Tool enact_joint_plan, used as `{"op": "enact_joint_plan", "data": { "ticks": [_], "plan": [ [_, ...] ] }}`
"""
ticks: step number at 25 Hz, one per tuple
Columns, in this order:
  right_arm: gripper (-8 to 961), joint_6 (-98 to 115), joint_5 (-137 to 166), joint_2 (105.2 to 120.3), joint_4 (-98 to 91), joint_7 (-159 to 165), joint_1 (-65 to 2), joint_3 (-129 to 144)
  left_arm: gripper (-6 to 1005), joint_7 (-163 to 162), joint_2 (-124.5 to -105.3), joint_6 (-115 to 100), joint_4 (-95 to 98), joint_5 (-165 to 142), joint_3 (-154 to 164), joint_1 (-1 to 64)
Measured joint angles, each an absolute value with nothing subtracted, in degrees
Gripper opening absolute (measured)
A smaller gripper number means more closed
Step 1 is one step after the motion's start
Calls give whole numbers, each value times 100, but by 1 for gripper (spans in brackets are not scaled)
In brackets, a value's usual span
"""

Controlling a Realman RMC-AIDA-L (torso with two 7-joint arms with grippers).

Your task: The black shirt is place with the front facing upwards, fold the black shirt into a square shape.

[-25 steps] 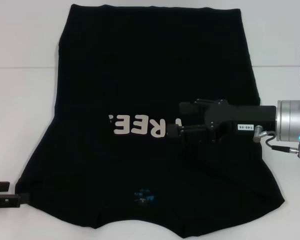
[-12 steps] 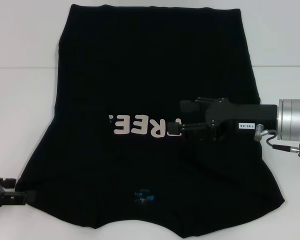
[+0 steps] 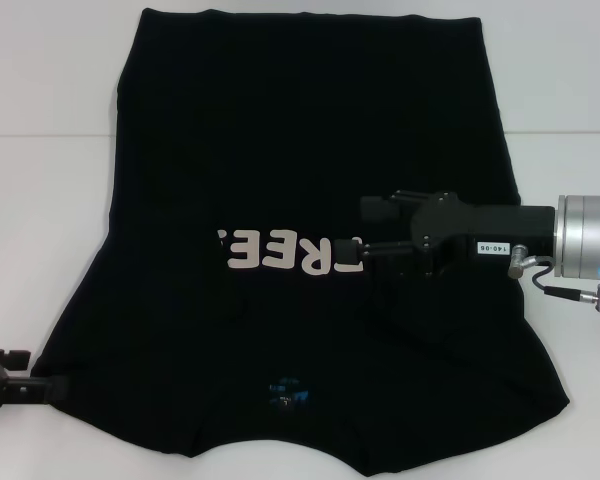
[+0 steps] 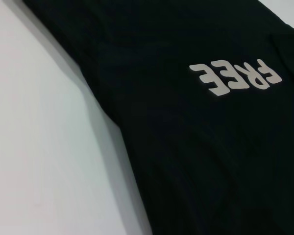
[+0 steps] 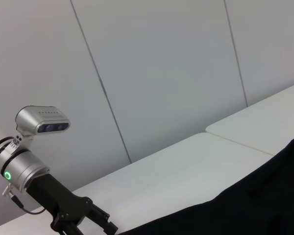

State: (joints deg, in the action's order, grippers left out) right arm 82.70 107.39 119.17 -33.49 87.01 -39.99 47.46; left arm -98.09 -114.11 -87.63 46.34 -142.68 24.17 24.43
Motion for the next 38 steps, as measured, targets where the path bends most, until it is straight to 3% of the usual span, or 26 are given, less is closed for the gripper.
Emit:
{"op": "enact_joint_plan", "data": {
  "ticks": [33, 38],
  "plan": [
    [944, 8227, 10710, 11926, -3348, 8674, -3999, 4741, 842, -9824, -11478, -8828, 4656, -14405, 2680, 2620],
    [944, 8244, 10662, 11926, -3348, 8644, -3991, 4737, 634, -9848, -11493, -8748, 4661, -14481, 2696, 2627]
  ]
}}
